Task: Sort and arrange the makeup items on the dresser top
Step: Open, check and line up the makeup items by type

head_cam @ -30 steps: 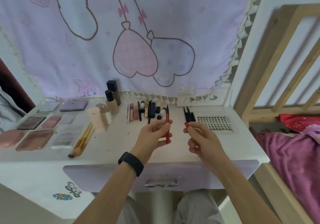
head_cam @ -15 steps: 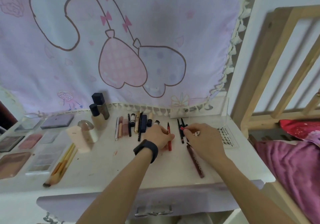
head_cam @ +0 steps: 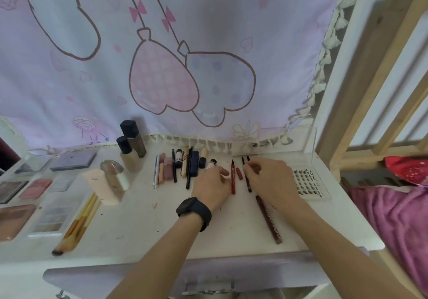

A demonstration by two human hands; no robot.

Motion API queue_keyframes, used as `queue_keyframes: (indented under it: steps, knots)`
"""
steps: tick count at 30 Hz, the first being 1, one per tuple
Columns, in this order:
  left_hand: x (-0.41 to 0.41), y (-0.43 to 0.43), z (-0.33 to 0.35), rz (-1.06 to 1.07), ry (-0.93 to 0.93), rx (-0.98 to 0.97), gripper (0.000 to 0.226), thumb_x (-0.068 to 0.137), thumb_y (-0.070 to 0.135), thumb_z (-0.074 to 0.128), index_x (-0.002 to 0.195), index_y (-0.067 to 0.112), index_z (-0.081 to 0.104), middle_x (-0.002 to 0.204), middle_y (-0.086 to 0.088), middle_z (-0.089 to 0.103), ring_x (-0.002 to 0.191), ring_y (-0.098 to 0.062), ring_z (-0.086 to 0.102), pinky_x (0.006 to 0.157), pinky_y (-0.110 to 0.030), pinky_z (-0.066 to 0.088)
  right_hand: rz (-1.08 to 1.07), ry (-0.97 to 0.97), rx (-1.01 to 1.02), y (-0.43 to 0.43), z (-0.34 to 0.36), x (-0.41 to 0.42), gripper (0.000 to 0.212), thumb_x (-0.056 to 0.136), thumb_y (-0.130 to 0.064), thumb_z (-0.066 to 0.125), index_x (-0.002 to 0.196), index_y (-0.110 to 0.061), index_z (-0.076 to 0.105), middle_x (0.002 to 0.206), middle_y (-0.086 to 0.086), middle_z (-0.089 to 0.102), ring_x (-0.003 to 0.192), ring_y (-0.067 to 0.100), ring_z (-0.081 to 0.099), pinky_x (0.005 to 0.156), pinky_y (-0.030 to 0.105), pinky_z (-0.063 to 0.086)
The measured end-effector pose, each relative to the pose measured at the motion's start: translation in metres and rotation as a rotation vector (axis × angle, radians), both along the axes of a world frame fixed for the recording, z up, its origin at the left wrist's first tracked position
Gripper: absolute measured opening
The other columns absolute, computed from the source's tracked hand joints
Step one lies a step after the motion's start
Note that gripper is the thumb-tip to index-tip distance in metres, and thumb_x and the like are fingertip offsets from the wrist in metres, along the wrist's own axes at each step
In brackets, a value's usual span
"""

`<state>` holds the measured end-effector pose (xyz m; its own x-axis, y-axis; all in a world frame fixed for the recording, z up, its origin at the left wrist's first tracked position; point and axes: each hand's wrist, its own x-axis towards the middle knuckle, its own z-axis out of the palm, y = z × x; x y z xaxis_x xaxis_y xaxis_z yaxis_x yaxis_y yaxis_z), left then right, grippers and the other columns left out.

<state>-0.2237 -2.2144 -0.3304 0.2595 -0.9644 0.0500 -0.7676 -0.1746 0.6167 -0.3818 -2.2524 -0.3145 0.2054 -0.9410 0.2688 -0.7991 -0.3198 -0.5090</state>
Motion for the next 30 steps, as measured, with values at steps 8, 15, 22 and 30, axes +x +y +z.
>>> queue_keyframes:
  steps: [8, 15, 22, 30]
  knots:
    - [-0.005, 0.01, 0.0, -0.2, -0.148, 0.01, 0.044, 0.095, 0.038, 0.059, 0.138, 0.027, 0.054, 0.123, 0.0, 0.058, 0.115, -0.019, 0.054, 0.096, -0.029, 0.044, -0.12, -0.111, -0.043, 0.072, -0.021, -0.081, 0.01, 0.09, -0.043, 0.063, 0.098, -0.039, 0.068, 0.088, -0.026, 0.063, 0.079, -0.002, 0.057, 0.068, 0.015, 0.036]
    - [-0.014, 0.021, -0.003, -0.122, -0.054, -0.07, 0.034, 0.096, 0.043, 0.056, 0.127, 0.03, 0.06, 0.118, 0.007, 0.059, 0.095, -0.009, 0.056, 0.083, -0.025, 0.048, -0.118, -0.05, 0.028, 0.097, -0.043, -0.087, 0.035, 0.091, -0.045, 0.066, 0.12, -0.026, 0.071, 0.108, -0.01, 0.063, 0.095, 0.011, 0.05, 0.079, 0.025, 0.037]
    - [-0.036, 0.085, -0.021, -0.144, 0.065, -0.206, 0.028, 0.09, 0.045, 0.058, 0.117, 0.044, 0.059, 0.11, 0.022, 0.057, 0.1, 0.003, 0.051, 0.083, -0.017, 0.043, -0.049, -0.108, 0.054, 0.111, -0.041, -0.086, 0.036, 0.089, -0.044, 0.067, 0.122, -0.029, 0.07, 0.106, -0.014, 0.064, 0.096, 0.013, 0.054, 0.091, 0.039, 0.048]
    - [-0.052, 0.111, -0.021, -0.321, -0.164, -0.189, 0.046, 0.085, 0.059, 0.056, 0.128, 0.046, 0.058, 0.126, 0.024, 0.058, 0.123, 0.0, 0.04, 0.104, -0.024, 0.028, 0.048, -0.129, 0.043, 0.127, -0.04, -0.091, 0.038, 0.085, -0.037, 0.075, 0.122, -0.032, 0.07, 0.113, -0.015, 0.068, 0.101, 0.014, 0.057, 0.095, 0.041, 0.044]
